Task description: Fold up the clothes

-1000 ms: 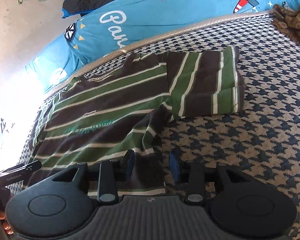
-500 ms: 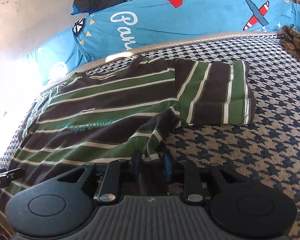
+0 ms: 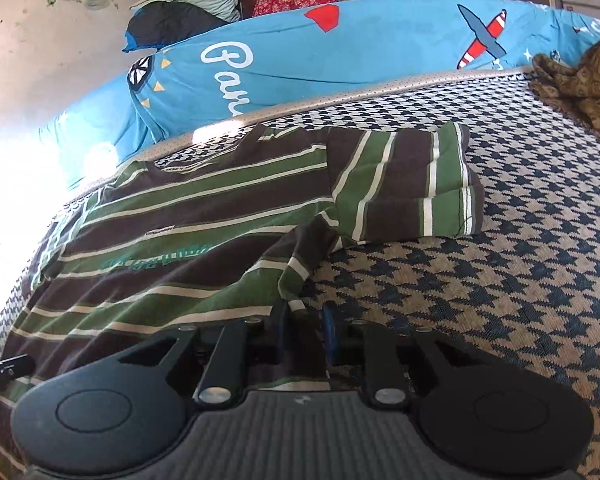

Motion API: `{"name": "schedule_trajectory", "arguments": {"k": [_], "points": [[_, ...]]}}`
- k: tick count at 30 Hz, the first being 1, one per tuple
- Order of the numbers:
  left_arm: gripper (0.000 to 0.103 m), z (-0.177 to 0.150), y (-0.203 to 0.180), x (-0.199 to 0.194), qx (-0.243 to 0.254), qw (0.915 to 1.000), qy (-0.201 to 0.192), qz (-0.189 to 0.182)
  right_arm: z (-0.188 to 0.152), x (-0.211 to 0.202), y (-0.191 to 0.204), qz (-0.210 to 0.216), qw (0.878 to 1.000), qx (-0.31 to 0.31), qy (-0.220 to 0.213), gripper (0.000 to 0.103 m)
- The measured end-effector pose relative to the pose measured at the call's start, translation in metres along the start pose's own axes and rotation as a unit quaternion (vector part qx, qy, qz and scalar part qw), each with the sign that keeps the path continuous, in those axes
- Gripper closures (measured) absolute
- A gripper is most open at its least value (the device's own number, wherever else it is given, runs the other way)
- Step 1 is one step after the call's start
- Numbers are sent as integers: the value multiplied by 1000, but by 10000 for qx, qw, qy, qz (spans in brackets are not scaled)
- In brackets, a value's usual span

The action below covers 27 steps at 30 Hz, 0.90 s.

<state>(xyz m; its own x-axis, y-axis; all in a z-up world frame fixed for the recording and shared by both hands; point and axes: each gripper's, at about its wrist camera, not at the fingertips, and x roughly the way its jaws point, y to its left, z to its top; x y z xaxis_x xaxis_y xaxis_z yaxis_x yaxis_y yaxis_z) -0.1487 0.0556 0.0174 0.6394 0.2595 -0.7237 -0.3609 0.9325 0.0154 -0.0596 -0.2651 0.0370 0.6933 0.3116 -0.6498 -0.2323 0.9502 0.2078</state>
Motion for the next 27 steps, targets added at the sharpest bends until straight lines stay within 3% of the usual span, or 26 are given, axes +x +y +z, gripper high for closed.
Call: {"name": "schedule_trajectory", "arguments": {"k": [3, 7, 10, 12, 27], "points": [[0, 0, 0, 0, -10, 10000, -2, -3, -1, 2, 6, 14, 9999, -124, -16, 94], [0, -1, 3, -2, -61, 10000, 28, 3, -2, -9, 6, -206, 9996, -44, -181, 99], [0, -2, 4, -4, -67, 10000, 34, 28, -2, -25, -4, -559, 9965, 460, -418, 99], [0, -3, 5, -6, -76, 10000, 45, 37, -5, -27, -13, -629, 9946, 747, -340, 99], [0, -13, 5, -22, -137, 9998, 115, -24, -34, -77, -26, -730, 9903, 1159, -213, 97]]}}
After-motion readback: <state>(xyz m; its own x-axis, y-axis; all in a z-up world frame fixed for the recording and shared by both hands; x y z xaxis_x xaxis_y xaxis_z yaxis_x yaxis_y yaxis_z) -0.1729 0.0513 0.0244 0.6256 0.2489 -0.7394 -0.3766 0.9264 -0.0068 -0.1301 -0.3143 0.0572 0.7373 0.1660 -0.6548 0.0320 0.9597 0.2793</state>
